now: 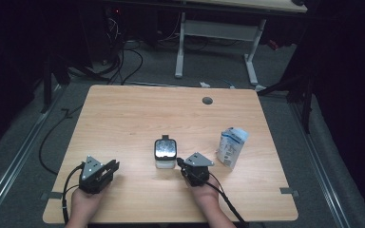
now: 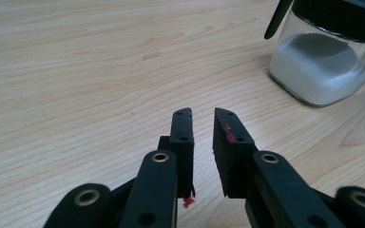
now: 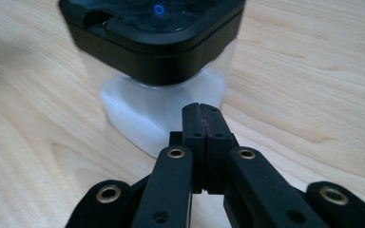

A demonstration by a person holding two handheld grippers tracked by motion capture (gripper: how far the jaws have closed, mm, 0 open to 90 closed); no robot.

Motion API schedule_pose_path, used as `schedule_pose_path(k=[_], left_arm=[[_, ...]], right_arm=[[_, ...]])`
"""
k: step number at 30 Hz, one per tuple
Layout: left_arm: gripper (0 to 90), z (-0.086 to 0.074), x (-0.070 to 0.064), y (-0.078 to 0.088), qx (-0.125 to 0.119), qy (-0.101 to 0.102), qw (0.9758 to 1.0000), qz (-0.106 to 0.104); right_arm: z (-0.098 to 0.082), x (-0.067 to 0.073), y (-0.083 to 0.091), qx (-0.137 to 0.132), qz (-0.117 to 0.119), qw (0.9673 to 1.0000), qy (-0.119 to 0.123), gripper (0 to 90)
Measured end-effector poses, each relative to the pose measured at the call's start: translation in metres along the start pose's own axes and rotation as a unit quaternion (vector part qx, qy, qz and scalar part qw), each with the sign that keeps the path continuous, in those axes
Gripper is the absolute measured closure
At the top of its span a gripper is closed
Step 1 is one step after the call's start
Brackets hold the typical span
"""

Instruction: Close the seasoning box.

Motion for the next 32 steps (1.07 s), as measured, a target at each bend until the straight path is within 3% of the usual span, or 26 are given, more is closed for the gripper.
schedule_pose_path(k=[5,16,19,23,32], left_arm=[[76.6,-0.002,0.001,0.004,0.001,-0.002,1.0,0.002],[63.9,-0.015,0.005,0.02,0.009,-0.01,0.9998,0.013],[57.0,-0.018,0.005,0.025,0.007,-0.008,0.9997,0.022],[54.7,-0.019,0.004,0.025,0.006,-0.007,0.9997,0.024],[53.1,-0.02,0.006,0.025,0.012,-0.009,0.9996,0.022]], right_arm=[[-0.001,0.004,0.008,-0.002,0.0,0.9999,0.011,88.9],[-0.039,-0.038,0.056,0.006,-0.043,0.999,-0.013,76.4],[-0.046,-0.043,0.073,-0.002,-0.044,0.9988,-0.023,73.2],[-0.056,-0.047,0.091,-0.005,-0.049,0.998,-0.04,72.2],[-0.062,-0.054,0.096,-0.003,-0.062,0.9967,-0.052,70.2]])
Point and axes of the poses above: each handheld gripper's, and its own axes: y roughly backward along the jaws, z roughly out of its top, x roughly to its left, the point moved 9 cm from there along -y, roughly forward along the jaws, and after that the axes turned 9 degrees about y, right-handed, at the moved point
